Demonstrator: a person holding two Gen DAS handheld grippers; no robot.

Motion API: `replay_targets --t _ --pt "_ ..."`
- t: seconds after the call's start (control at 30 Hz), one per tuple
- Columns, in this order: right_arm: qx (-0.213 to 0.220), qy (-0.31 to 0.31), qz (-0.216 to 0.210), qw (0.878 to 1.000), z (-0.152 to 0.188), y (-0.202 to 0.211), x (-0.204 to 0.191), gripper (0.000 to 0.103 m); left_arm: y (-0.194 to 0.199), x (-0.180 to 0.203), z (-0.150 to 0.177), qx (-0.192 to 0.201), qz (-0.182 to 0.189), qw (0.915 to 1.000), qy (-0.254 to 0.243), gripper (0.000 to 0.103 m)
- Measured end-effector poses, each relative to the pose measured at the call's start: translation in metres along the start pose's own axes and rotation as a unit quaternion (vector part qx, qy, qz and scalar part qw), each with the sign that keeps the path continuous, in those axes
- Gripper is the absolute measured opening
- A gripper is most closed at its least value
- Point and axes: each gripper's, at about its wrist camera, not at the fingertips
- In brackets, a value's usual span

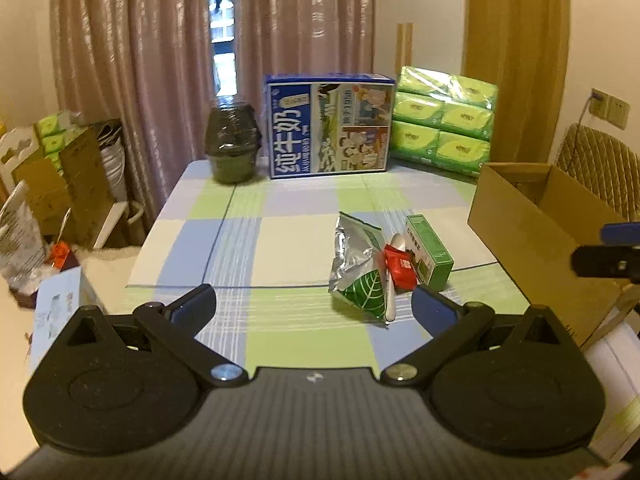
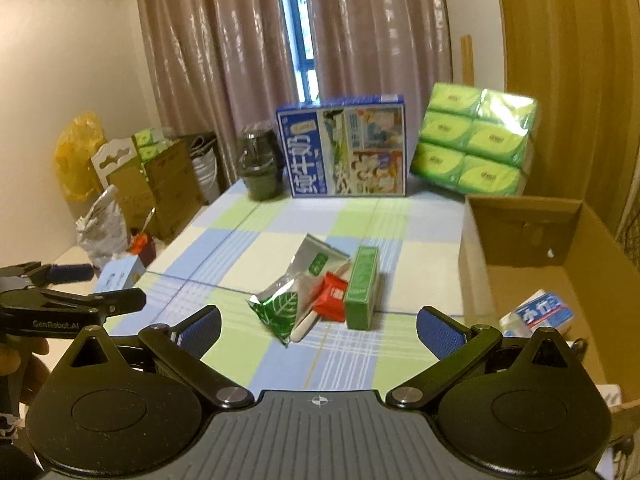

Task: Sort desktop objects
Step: 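Move both tools back toward the silver bag and green box, then grasp the silver tea bag with the left tool while the right tool grasps the green box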

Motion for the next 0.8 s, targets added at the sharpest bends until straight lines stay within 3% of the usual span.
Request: replay_targets --t 0.13,0.4,0.57,0.63,0.8 --pt "-0.008 -0.010 0.005 1.000 0.004 -0.027 0.006 0.101 -0.025 0.006 0.004 -0.009 0.001 0.9998 -0.017 0.102" --pt "-0.020 -0.005 0.023 1.000 0.012 -0.084 0.019 0.101 -0.091 0.006 0.015 -0.060 0.016 0.9980 0.007 0.102" --pt "-0.023 0.013 0.036 0.999 0.014 -0.117 0.026 0.100 -0.121 0.008 0.020 -0.068 0.007 0.9975 -0.018 0.102" --pt "-0.025 0.006 0.032 0.999 0.013 -0.128 0.030 0.098 -0.131 0.006 0.018 -0.066 0.018 0.9975 -0.017 0.102" --pt "-0.041 0.002 0.032 0.999 0.012 -0.151 0.041 0.083 -0.159 -0.001 0.013 -0.071 0.039 0.9968 0.002 0.102"
Point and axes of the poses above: each gripper's, at about its wrist camera, not at the fingertips, and y roughly against the way its jaws point, x to its right, z to its underside, and after that the axes turned 2 degrees about -y, right-handed
